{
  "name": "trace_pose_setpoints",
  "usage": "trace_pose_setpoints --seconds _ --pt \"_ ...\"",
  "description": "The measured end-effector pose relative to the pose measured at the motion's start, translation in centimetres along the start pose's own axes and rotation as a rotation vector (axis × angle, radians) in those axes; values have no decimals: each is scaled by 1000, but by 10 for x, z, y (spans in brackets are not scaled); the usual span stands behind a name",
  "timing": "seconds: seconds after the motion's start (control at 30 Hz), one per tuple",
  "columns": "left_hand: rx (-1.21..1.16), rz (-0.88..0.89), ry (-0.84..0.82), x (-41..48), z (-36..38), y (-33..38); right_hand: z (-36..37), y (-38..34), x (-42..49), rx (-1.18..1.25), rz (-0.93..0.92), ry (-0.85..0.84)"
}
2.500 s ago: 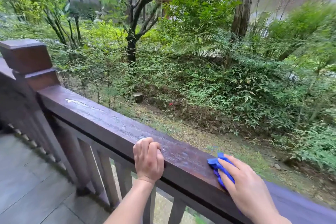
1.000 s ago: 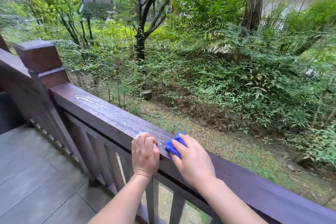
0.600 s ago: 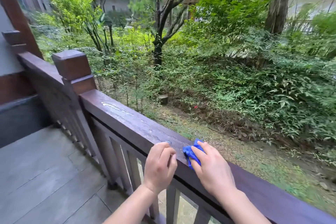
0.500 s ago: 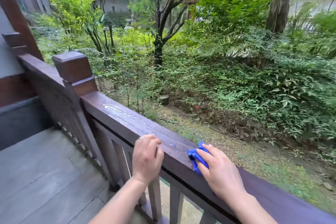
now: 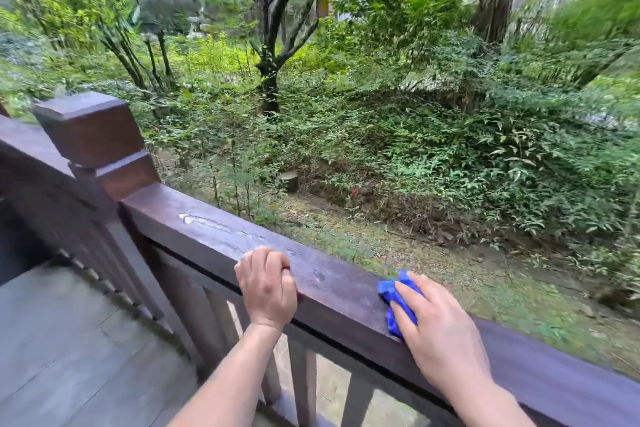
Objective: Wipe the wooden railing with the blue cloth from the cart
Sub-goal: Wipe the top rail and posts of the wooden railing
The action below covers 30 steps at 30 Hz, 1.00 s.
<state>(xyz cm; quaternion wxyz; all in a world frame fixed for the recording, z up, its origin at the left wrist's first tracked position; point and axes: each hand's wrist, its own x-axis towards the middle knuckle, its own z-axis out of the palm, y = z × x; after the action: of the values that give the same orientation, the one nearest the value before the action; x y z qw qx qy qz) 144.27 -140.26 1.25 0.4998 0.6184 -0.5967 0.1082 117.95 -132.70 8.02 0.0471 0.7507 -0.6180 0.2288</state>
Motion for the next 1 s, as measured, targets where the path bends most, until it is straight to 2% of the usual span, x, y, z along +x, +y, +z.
trace_pose_setpoints --seconds 0.07,0.2,0.23,0.33,0.4,0.53,0.73,0.8,0.9,0.93,1.0 --pt "-21 -2 12 0 1 2 3 -6 5 -6 -48 -21" --pt "-14 -2 13 1 -3 4 3 -14 29 42 129 -57" --pt "-8 -4 4 1 -4 4 3 -17 27 52 123 -59" --pt "19 -20 -21 1 -8 5 0 -18 0 80 -81 -39" --pt "40 -20 -36 0 -11 7 -6 -3 -11 43 -155 -54" --pt "55 -24 -25 -1 -11 11 -5 10 13 55 81 -52" --pt "44 -35 3 -2 -8 8 3 -9 -1 95 -226 -82" --pt "52 -33 -1 -3 -9 8 0 3 3 37 -185 -80" --pt "60 -37 -8 -2 -9 10 6 -7 24 16 4 -82" --pt "60 -39 -11 -3 -9 10 9 -19 27 24 -6 -85" --pt "62 -31 -7 -3 -9 9 15 -40 23 58 -156 -105"
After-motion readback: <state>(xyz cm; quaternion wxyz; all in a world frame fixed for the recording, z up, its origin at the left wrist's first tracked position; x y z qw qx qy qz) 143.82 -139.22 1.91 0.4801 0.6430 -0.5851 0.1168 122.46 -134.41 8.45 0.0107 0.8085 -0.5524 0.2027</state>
